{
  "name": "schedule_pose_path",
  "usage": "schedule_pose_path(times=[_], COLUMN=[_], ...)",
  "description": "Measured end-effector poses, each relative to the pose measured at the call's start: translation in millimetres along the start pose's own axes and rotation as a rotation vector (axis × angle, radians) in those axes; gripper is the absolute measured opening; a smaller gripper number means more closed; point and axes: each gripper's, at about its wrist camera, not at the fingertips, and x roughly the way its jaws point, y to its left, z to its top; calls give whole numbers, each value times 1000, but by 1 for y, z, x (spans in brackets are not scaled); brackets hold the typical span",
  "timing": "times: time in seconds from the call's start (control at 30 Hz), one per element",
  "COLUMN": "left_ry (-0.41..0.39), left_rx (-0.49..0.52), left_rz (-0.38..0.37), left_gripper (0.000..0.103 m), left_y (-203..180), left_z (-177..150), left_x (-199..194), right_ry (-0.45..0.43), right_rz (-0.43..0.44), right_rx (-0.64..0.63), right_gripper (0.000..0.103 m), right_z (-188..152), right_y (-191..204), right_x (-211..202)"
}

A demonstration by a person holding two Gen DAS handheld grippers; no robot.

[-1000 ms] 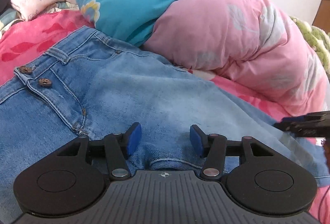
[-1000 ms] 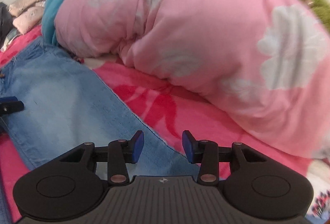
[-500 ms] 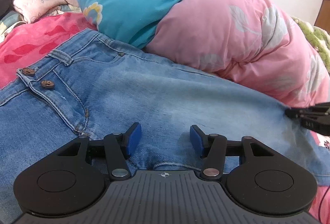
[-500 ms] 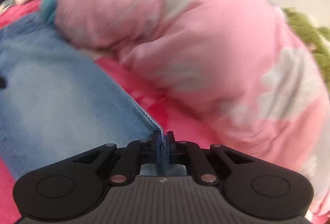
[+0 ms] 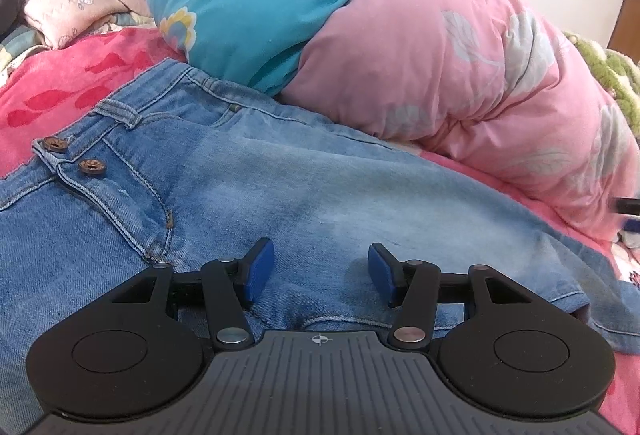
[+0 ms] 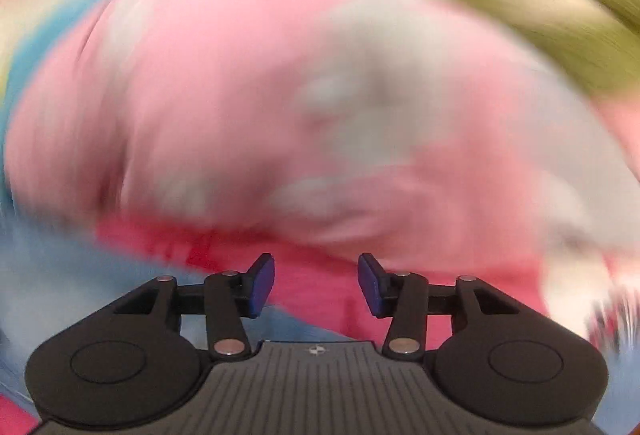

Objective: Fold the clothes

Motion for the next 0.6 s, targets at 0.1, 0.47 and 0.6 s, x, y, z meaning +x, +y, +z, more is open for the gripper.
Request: schedule_pose_path(times=[0.1, 0.47, 0.6], left_ry=[-22, -31, 11], left_rx=[21, 156, 183], left_rz=[-12, -236, -288], left_gripper=[52, 52, 52], left_y=[-4, -93, -130], left_z=[-1, -6, -12], left_x=[-10, -61, -56], right_ry=[-42, -69, -73], right_rz=[51, -93, -70], right_rx=[321, 903, 967], right_gripper=[54, 57, 57], right_z=[-10, -122, -131], right_y=[-72, -287, -320], right_x=[-53, -194, -180])
